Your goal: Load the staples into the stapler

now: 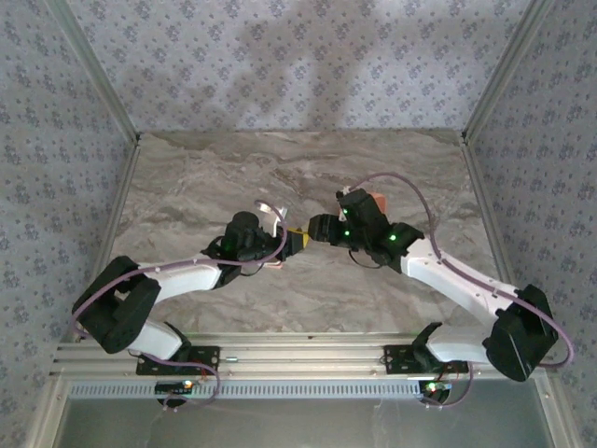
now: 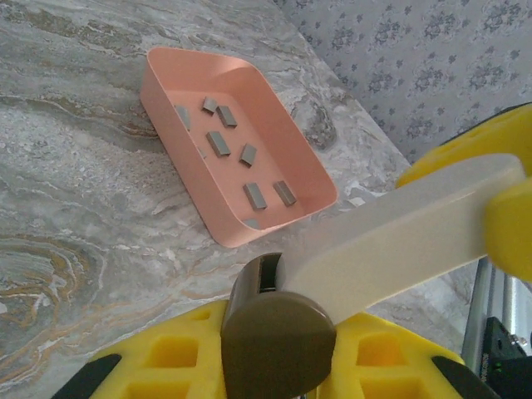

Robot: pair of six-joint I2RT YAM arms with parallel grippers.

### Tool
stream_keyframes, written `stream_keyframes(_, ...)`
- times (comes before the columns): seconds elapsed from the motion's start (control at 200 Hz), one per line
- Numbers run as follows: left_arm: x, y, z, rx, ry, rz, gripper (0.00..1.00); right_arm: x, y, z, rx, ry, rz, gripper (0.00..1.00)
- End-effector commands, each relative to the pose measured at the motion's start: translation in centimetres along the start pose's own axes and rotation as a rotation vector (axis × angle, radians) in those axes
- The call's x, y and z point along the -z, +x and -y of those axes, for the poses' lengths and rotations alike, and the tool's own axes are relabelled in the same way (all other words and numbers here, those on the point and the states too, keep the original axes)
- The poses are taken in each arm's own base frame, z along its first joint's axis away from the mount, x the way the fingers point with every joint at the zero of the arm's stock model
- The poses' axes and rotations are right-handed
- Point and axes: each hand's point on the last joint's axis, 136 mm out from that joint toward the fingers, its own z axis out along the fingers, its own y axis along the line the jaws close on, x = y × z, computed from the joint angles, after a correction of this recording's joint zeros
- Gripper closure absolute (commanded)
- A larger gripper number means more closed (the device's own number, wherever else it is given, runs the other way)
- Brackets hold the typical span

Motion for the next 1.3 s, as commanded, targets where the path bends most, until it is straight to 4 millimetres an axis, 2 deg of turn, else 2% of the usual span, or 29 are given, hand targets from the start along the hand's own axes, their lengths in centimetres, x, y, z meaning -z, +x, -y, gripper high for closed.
stream_keyframes(0.0, 0.0, -0.7, 0.9, 0.008, 0.030, 0.039, 0.78, -0.1, -2.0, -1.8, 0.016, -0.038, 0.058, 0.40)
stream_keyframes(0.185, 0.1, -1.0, 0.9, 0.022, 0.031, 0.060, 0.78, -1.1, -2.1, -2.3, 0.021, -0.050, 0.054, 0.48)
stream_keyframes(0.395, 0.3, -1.3, 0.8, 0.037, 0.020, 0.081, 0.76, -1.4, -2.4, -2.5, 0.031, -0.032, 0.059, 0.72)
stream_keyframes(0.515, 0.7, -1.4, 0.3, 0.034, -0.014, 0.091, 0.64, -0.9, -2.4, -1.8, 0.039, 0.026, 0.065, 0.77)
stream_keyframes(0.63, 1.3, -1.3, 0.0, 0.011, -0.052, 0.085, 0.47, -0.6, -2.2, -1.1, 0.075, 0.089, 0.044, 0.80)
stream_keyframes(0.82, 4.0, -0.7, -3.0, -0.006, -0.255, 0.093, 0.40, -1.5, -0.7, 1.4, 0.091, 0.252, -0.075, 0.80)
stream_keyframes(0.84, 4.4, -0.6, -3.4, -0.005, -0.284, 0.099, 0.40, -1.5, -1.4, 0.8, 0.092, 0.246, -0.067, 0.80)
stream_keyframes(1.049, 9.2, 0.6, -7.3, 0.002, -0.562, 0.110, 0.40, -3.7, -0.8, 1.9, 0.101, 0.354, -0.158, 0.79)
stream_keyframes(1.294, 12.3, 2.2, -9.1, 0.049, -0.670, 0.146, 0.41, -6.3, 0.4, 3.2, 0.086, 0.450, -0.253, 0.79)
